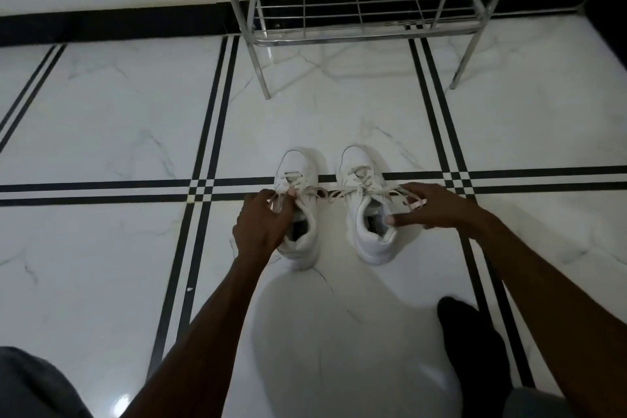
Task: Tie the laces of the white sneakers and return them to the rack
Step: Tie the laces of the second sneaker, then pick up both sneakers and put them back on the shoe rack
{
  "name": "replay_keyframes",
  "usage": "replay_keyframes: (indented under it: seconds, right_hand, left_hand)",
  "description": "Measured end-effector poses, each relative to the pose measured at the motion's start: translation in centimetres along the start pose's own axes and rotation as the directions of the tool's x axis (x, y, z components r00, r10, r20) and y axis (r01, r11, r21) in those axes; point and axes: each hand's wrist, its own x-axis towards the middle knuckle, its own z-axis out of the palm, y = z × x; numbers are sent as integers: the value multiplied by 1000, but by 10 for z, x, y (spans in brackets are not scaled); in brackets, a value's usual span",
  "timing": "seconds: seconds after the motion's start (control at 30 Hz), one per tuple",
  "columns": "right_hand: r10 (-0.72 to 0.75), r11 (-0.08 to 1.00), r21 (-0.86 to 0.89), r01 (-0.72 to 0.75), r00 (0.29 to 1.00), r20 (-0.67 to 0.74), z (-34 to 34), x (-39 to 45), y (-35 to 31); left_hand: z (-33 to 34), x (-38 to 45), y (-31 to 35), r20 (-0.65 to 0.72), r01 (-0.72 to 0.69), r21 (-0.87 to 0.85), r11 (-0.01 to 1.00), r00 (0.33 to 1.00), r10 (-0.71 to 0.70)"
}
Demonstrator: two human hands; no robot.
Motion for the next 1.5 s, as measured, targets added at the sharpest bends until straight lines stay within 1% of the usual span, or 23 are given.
replay_keyframes:
  seconds: [0.07,0.1,0.17,0.23,0.37,0.47,0.53,0.6,0.67,0.83,0.9,0.93,0.97,1.0,1.07,1.13,1.2,1.23,1.3,1.43,1.5]
  right_hand:
    - [71,992,94,-79,994,85,13,5,0]
    - [72,984,154,-86,993,92,19,7,-2]
    - [81,965,245,-97,994,73,29,11,-6]
    - [81,955,285,-85,996,25,38,16,-6]
    - [-5,985,168,29,990,-140,53,20,-9]
    - [7,973,229,41,978,-208,63,21,-12]
    - [-23,980,187,71,968,-251,68,23,-13]
    - [-38,980,180,88,964,-264,69,23,-13]
    - [-34,982,170,83,962,-272,69,25,-13]
    - [-46,983,158,97,952,-301,65,29,-13]
    - [-48,983,154,98,953,-299,63,32,-15]
    - [-47,984,148,94,954,-296,61,33,-16]
    - [-44,985,149,88,959,-280,60,34,-18]
    - [-46,986,141,86,963,-267,58,35,-19]
    - [-72,989,101,103,960,-269,55,38,-21]
    - [-63,984,148,104,963,-264,50,39,-24]
    - [-55,971,208,114,961,-271,42,39,-29]
    - [-64,970,210,125,960,-274,35,39,-34]
    - [-97,968,199,156,956,-278,20,36,-43]
    - [-131,971,147,187,936,-327,-20,12,-74]
    - [-99,965,202,169,943,-317,-42,-6,-93]
  left_hand:
    - [2,0,-5,64,6,-72,997,998,-2]
    - [4,0,-7,89,14,-110,994,996,-4]
    - [7,2,-14,119,20,-174,985,993,1]
    - [8,2,-18,146,17,-222,975,989,16]
    - [9,-2,-14,220,43,-314,948,975,29]
    - [14,-3,-15,196,33,-302,953,980,28]
    - [21,-3,-18,177,25,-285,958,984,27]
    - [34,1,-25,152,7,-266,964,988,35]
    - [31,-2,-14,109,-10,-272,962,993,41]
    - [32,-10,8,11,62,-297,953,998,-62]
    - [33,-8,12,37,179,-301,937,984,-176]
    - [33,-5,12,75,231,-298,926,973,-218]
    - [33,-3,12,114,252,-293,922,967,-228]
    - [31,-2,14,130,248,-281,927,967,-219]
    - [30,-1,16,103,217,-314,924,976,-194]
    - [28,1,20,88,203,-333,921,979,-184]
    - [24,4,29,59,167,-316,934,986,-157]
    - [21,7,35,40,144,-311,939,990,-139]
    - [11,13,49,13,109,-311,944,994,-111]
    - [-23,17,90,21,55,-328,943,998,-51]
    - [-47,17,117,39,51,-325,944,998,-41]
